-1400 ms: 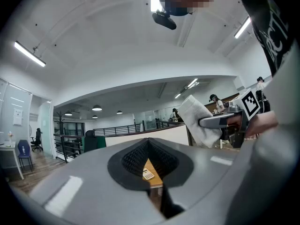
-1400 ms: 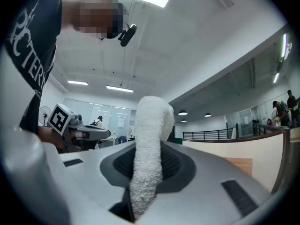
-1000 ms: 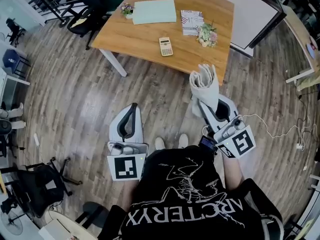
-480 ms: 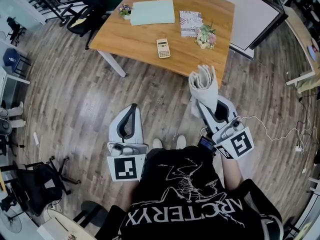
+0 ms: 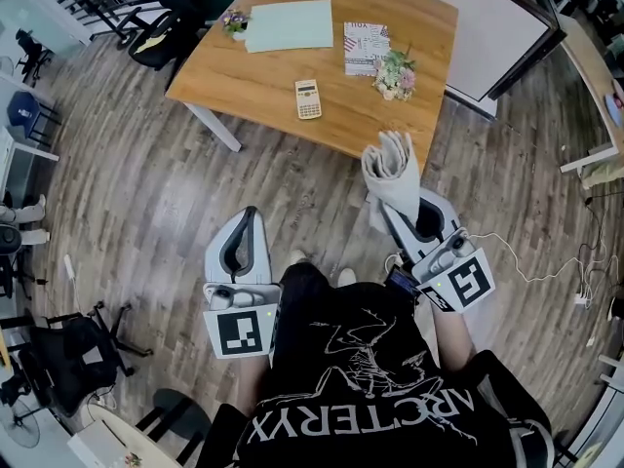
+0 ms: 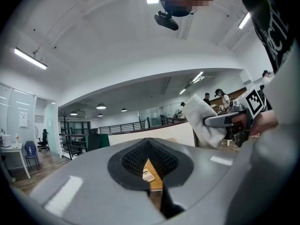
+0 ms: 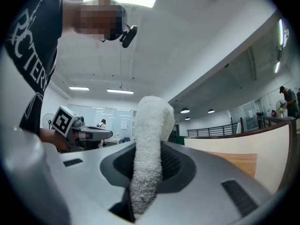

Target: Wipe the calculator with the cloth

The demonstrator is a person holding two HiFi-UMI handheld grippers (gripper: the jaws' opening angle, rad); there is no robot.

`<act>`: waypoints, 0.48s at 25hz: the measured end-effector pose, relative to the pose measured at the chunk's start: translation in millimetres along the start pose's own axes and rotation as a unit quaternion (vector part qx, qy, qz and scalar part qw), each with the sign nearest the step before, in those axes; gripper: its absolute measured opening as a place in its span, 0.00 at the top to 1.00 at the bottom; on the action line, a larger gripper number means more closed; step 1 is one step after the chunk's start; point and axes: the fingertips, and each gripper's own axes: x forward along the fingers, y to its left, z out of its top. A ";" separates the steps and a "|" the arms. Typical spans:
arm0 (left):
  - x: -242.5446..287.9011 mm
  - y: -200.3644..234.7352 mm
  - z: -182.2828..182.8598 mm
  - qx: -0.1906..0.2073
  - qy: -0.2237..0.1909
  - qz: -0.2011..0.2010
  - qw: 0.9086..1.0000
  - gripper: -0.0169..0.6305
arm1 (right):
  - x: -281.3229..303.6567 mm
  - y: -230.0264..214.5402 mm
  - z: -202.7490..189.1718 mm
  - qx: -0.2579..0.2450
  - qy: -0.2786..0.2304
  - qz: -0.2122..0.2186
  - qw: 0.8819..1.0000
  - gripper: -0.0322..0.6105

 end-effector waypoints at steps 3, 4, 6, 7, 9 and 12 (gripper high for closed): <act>21.0 6.5 -5.8 -0.003 0.004 0.001 1.000 0.96 | 14.5 -14.8 -10.4 0.004 0.007 0.003 1.000 0.81; 30.1 10.4 -8.1 -0.003 0.005 0.000 1.000 0.96 | 22.0 -20.3 -13.6 0.004 0.009 0.003 1.000 0.81; 50.5 20.9 -12.9 -0.004 0.004 -0.004 1.000 0.96 | 39.9 -32.0 -19.1 0.003 0.012 0.001 1.000 0.81; 62.2 27.4 -14.6 -0.005 0.003 -0.006 1.000 0.96 | 50.5 -38.7 -21.3 0.002 0.012 -0.001 1.000 0.81; 88.5 43.0 -16.9 -0.007 0.000 -0.014 1.000 0.96 | 75.1 -54.0 -25.0 0.000 0.015 -0.008 1.000 0.81; 130.4 74.3 -16.5 -0.011 0.001 -0.027 1.000 0.96 | 119.2 -75.6 -25.7 0.000 0.021 -0.020 1.000 0.81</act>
